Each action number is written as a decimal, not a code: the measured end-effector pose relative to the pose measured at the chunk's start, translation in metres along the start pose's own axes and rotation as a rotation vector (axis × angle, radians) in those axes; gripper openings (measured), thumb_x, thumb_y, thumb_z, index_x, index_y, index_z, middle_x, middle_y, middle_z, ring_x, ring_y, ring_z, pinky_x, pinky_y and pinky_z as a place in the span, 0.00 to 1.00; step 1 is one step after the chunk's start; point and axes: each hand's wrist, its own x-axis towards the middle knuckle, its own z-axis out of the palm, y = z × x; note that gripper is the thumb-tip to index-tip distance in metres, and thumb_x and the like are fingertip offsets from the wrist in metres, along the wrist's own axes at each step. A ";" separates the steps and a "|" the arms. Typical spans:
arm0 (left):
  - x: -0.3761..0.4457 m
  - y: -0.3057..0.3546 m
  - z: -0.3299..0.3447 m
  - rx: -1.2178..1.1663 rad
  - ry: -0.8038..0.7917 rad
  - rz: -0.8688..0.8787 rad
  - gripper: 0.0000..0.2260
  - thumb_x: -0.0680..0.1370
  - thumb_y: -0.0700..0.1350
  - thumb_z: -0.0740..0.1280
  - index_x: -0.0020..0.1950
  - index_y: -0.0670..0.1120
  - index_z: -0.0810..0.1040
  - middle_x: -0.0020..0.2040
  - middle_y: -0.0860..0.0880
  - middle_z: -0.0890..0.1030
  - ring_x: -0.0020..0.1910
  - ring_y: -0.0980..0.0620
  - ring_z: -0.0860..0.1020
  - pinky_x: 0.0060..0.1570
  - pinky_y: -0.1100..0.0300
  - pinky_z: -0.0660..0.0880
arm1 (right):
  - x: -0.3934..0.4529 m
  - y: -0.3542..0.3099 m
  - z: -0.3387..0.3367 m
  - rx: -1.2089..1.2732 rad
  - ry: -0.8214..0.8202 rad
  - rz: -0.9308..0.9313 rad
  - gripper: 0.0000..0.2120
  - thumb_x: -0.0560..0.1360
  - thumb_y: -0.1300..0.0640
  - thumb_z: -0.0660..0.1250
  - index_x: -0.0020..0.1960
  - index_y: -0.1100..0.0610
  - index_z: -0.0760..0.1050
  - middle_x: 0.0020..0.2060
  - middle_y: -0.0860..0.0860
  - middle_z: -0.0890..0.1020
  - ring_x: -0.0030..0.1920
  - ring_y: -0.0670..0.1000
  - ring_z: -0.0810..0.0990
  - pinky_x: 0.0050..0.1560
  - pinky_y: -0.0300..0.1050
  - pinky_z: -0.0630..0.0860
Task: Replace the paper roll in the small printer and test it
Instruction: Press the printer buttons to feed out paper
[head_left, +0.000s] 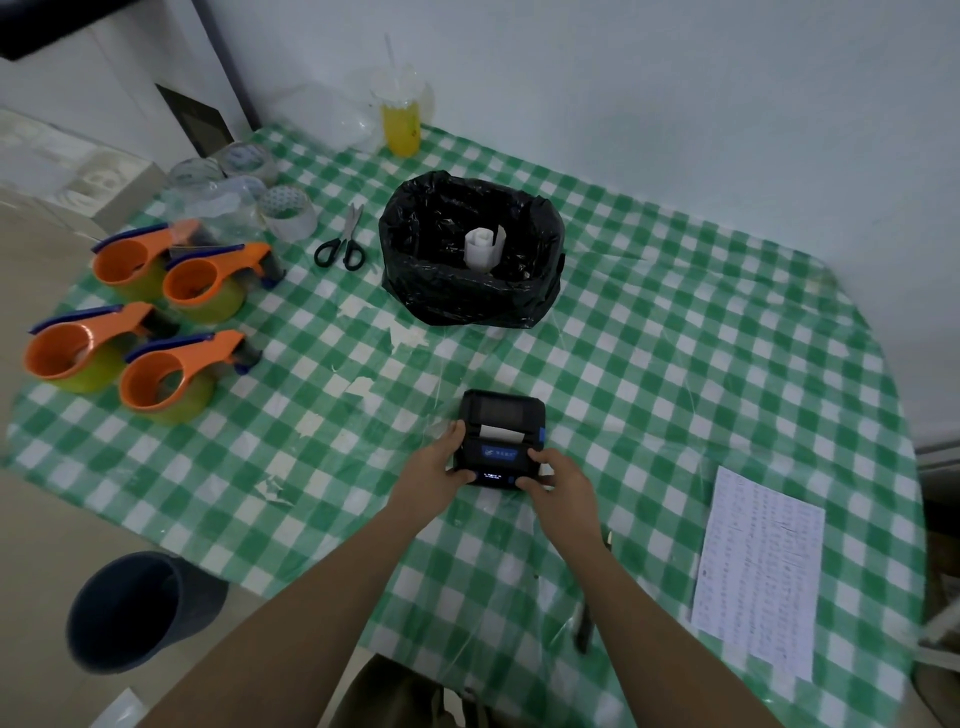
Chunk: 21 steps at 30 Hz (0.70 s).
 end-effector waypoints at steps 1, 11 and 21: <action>0.000 0.000 0.000 0.000 0.000 -0.002 0.32 0.73 0.36 0.68 0.74 0.45 0.57 0.75 0.44 0.62 0.73 0.49 0.62 0.68 0.61 0.62 | 0.000 -0.001 0.001 -0.011 0.005 0.001 0.15 0.72 0.60 0.70 0.58 0.54 0.74 0.58 0.53 0.78 0.50 0.53 0.80 0.51 0.48 0.78; 0.001 0.001 0.000 0.007 0.005 0.012 0.32 0.73 0.36 0.69 0.73 0.45 0.58 0.75 0.44 0.61 0.73 0.49 0.62 0.69 0.60 0.61 | -0.003 0.000 0.002 -0.048 0.011 -0.019 0.15 0.74 0.59 0.68 0.60 0.54 0.73 0.58 0.53 0.78 0.51 0.52 0.79 0.50 0.44 0.75; 0.001 0.000 0.000 0.020 0.006 0.024 0.32 0.73 0.36 0.69 0.73 0.46 0.58 0.75 0.44 0.61 0.73 0.49 0.62 0.70 0.60 0.60 | -0.004 0.000 0.003 -0.056 0.018 -0.008 0.16 0.74 0.58 0.68 0.61 0.52 0.73 0.60 0.52 0.78 0.53 0.51 0.79 0.52 0.45 0.76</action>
